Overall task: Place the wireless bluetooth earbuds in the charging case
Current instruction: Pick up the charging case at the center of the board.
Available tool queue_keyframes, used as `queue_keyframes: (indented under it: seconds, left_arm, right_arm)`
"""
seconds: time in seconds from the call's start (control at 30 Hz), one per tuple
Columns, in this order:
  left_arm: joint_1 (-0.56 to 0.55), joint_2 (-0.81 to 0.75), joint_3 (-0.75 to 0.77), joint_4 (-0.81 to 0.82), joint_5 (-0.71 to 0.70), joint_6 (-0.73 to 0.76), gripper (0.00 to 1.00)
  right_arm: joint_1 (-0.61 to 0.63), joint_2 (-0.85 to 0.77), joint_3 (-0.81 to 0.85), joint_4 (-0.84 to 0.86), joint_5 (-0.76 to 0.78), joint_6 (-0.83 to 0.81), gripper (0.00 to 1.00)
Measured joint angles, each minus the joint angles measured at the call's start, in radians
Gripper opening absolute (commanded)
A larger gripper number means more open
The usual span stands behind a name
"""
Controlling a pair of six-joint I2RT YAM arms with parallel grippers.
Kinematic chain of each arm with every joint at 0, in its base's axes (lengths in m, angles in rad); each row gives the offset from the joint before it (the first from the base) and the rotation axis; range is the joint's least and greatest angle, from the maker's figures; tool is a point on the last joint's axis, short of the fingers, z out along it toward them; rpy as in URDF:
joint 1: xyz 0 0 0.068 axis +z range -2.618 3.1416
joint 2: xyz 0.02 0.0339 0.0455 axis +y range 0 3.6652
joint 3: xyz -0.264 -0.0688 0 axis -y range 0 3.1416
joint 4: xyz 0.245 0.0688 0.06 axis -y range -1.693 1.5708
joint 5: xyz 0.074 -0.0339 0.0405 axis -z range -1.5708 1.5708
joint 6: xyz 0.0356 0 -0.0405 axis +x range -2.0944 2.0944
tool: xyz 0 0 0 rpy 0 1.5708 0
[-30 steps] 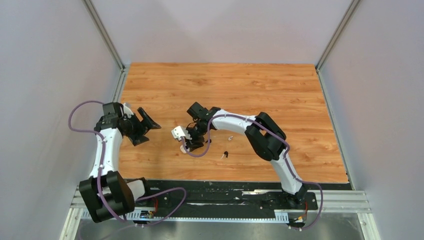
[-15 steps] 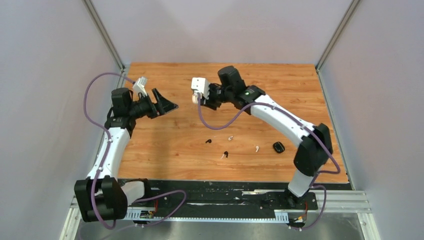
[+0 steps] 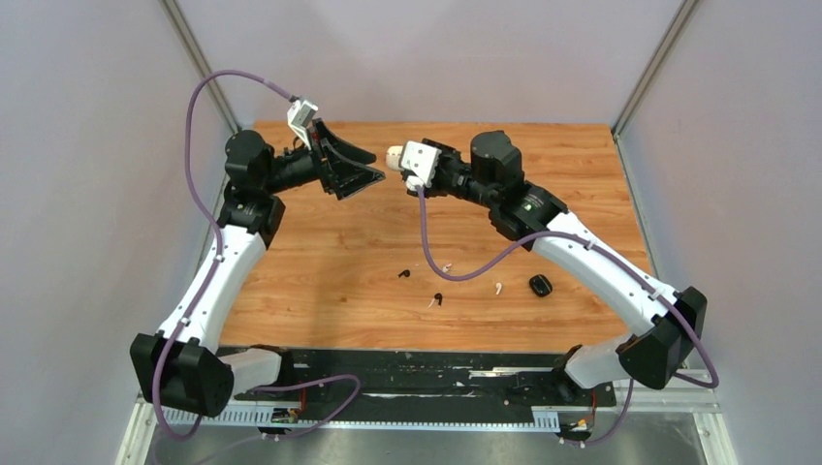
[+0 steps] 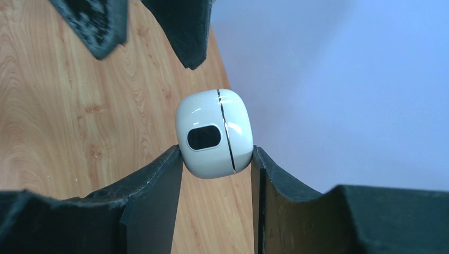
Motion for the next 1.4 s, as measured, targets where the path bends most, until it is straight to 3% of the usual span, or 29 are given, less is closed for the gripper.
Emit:
queue_keyframes:
  seconds: [0.23,0.63,1.07,1.23,1.3,1.33,1.4]
  left_arm:
    - [-0.017,0.063,0.01,0.031,0.003,-0.008,0.82]
    - [-0.039,0.086,0.019,0.049,0.036,-0.025,0.5]
    - [-0.04,0.121,0.019,0.129,0.075,-0.087,0.52]
    - [-0.04,0.146,0.019,0.185,0.102,-0.132,0.37]
    - [-0.042,0.15,0.019,0.206,0.11,-0.148,0.29]
    - [-0.042,0.151,0.019,0.214,0.111,-0.154,0.23]
    - [-0.042,0.154,0.019,0.23,0.111,-0.167,0.1]
  right_arm:
    - [0.056,-0.053,-0.057,0.068,0.044,-0.049,0.15]
    - [0.104,-0.062,-0.095,0.132,0.093,-0.137,0.14]
    - [0.122,-0.062,-0.105,0.171,0.119,-0.155,0.13]
    - [0.123,-0.061,-0.111,0.18,0.131,-0.167,0.14]
    - [0.123,-0.061,-0.114,0.183,0.136,-0.17,0.17]
    - [0.123,-0.061,-0.115,0.188,0.139,-0.173,0.24]
    - [0.123,-0.061,-0.117,0.196,0.142,-0.174,0.48]
